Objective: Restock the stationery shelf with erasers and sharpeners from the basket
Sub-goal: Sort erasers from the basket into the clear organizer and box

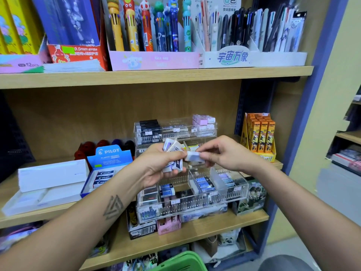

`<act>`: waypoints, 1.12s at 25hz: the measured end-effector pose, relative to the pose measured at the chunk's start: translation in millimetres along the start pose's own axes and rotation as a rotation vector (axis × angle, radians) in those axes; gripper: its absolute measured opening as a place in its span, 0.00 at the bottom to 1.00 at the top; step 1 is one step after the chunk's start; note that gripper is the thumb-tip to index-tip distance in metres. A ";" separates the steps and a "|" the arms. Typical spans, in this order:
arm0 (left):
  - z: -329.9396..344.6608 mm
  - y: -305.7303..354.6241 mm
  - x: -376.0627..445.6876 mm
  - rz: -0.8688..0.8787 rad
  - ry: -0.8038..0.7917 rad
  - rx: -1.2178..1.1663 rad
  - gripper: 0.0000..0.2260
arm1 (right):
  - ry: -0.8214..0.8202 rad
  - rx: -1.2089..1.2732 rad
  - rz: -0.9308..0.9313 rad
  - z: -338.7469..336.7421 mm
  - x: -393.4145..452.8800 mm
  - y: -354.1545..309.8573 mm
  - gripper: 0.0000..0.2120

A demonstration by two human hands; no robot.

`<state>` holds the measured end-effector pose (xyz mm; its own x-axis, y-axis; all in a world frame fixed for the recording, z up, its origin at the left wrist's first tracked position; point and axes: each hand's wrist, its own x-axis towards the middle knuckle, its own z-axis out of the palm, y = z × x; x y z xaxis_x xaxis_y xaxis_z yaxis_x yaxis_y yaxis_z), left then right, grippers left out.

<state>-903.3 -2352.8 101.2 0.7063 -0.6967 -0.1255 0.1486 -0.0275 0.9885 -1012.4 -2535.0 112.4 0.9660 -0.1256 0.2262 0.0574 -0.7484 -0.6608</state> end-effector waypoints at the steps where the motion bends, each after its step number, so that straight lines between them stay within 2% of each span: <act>1: 1.8 0.5 1.0 0.007 0.008 0.011 0.07 | -0.012 0.027 0.021 -2.0 -2.3 0.3 0.08; 5: 6.6 -1.1 2.0 0.016 -0.002 0.031 0.09 | -0.045 0.018 0.066 -5.0 -8.6 2.1 0.09; 10: 14.5 -2.6 3.8 0.039 0.016 0.039 0.11 | -0.027 0.140 0.063 -7.6 -14.0 6.4 0.09; 12: 14.7 -2.7 6.0 0.048 0.064 0.018 0.10 | -0.028 0.277 0.066 -11.4 -17.3 10.4 0.13; 14: 13.5 -3.0 6.8 0.042 0.111 -0.009 0.09 | -0.027 0.306 0.055 -13.4 -19.7 12.4 0.19; 16: 14.1 -3.8 6.9 0.036 0.136 -0.031 0.09 | 0.008 0.194 0.026 -10.6 -17.4 12.6 0.20; 20: 26.1 -3.3 8.9 0.011 0.138 -0.058 0.09 | 0.187 -0.239 -0.117 -5.8 -7.8 17.0 0.15; 22: 33.7 -2.3 10.9 -0.015 0.110 -0.076 0.09 | 0.194 -0.365 -0.128 -11.2 -6.5 19.9 0.14; 28: 50.3 -12.8 13.7 -0.057 0.036 -0.017 0.09 | 0.033 -0.719 0.149 -32.7 -21.9 36.9 0.11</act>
<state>-930.3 -2398.1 91.1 0.7209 -0.6680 -0.1844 0.2008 -0.0533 0.9782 -1039.7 -2581.1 106.5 0.9419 -0.2700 0.1998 -0.2642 -0.9629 -0.0557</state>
